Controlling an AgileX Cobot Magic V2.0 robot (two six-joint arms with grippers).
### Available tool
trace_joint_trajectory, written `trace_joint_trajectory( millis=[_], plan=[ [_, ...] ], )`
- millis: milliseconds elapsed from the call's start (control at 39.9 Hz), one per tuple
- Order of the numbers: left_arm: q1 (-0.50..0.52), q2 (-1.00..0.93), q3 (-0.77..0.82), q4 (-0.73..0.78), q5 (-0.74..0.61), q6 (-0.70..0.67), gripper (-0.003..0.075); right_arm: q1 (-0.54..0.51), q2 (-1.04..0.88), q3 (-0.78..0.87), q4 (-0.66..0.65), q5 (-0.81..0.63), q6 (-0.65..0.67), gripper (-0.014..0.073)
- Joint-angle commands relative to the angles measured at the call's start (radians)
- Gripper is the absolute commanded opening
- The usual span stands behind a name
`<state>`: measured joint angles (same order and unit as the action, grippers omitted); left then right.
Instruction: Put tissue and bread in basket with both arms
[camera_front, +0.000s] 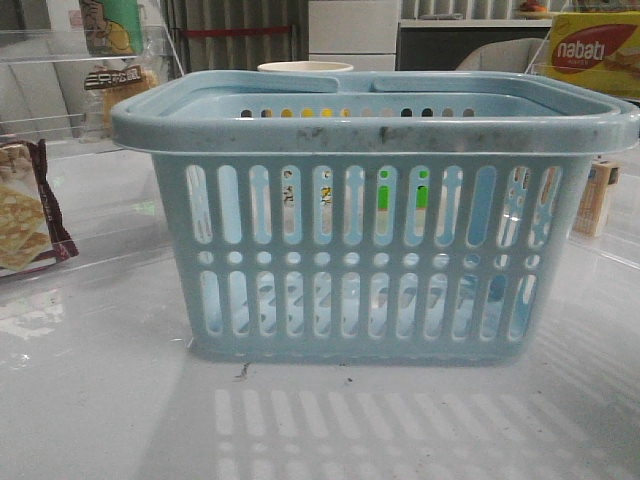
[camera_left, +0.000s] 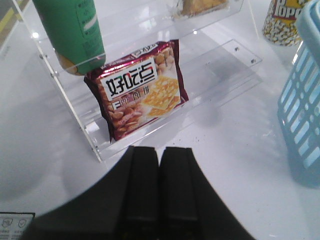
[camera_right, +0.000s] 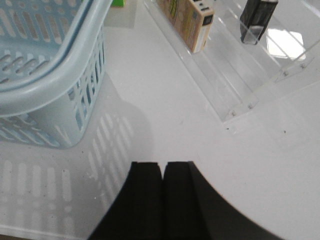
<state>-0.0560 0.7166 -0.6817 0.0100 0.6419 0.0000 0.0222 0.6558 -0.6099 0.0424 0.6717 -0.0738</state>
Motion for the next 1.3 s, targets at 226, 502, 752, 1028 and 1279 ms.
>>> trace_joint_trajectory(
  millis=[226, 502, 752, 1028, 1279],
  plan=[
    [-0.006, 0.082, -0.028, 0.017, -0.059, 0.000, 0.0512, -0.007, 0.122, -0.027, -0.010, -0.090, -0.005, 0.0521],
    [-0.006, 0.082, -0.028, 0.017, -0.066, 0.000, 0.0559, -0.142, 0.316, -0.150, -0.014, -0.179, 0.050, 0.0519],
    [-0.006, 0.082, -0.028, 0.017, -0.066, 0.000, 0.0559, -0.259, 0.573, -0.380, -0.014, -0.188, 0.050, 0.0519],
    [-0.006, 0.082, -0.028, 0.017, -0.066, 0.000, 0.0559, -0.265, 0.872, -0.645, -0.015, -0.223, 0.049, 0.0519],
    [-0.006, 0.082, -0.028, 0.017, -0.063, 0.000, 0.0559, -0.265, 1.076, -0.820, -0.015, -0.235, 0.049, 0.0519]
  ],
)
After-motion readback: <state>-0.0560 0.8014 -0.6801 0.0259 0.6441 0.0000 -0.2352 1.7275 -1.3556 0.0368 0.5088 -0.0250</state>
